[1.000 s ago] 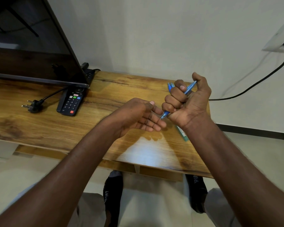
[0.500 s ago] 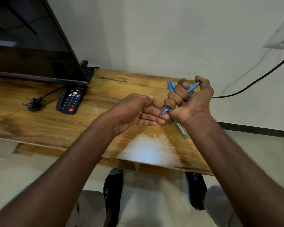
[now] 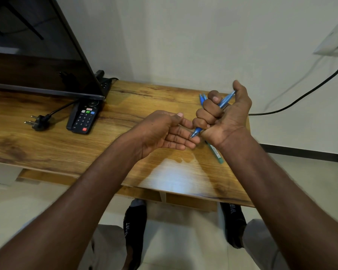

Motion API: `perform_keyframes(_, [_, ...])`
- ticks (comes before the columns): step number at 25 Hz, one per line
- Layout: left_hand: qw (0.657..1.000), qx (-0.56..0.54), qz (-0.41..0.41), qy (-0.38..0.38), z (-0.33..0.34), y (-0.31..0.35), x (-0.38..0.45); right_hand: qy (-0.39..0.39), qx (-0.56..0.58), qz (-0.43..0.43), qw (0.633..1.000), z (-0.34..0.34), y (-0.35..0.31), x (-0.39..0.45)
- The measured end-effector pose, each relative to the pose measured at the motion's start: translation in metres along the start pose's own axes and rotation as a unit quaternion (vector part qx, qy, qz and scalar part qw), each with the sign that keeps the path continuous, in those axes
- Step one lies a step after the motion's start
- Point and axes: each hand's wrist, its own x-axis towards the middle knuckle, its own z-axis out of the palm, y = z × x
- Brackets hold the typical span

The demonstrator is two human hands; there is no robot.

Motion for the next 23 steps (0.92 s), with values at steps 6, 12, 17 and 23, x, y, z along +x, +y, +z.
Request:
perform_keyframes(6, [1.0, -0.002, -0.002, 0.006, 0.0026, 0.0006, 0.001, 0.005, -0.004, -0.006, 1.0, 0.001, -0.0006, 0.0])
perform_keyframes(12, [1.0, 0.0, -0.001, 0.004, 0.0019, -0.001, 0.0016, 0.017, 0.014, 0.007, 1.0, 0.0002, -0.0004, 0.0])
perform_keyframes(17, [1.0, -0.015, 0.003, -0.003, 0.0001, -0.0017, 0.0023, -0.001, 0.053, 0.017, 0.998, 0.0, -0.0006, 0.0014])
perform_keyframes(23, [1.0, -0.016, 0.001, 0.0, 0.0003, -0.0026, 0.0037, 0.023, 0.063, 0.002, 0.998, -0.0017, -0.001, 0.0019])
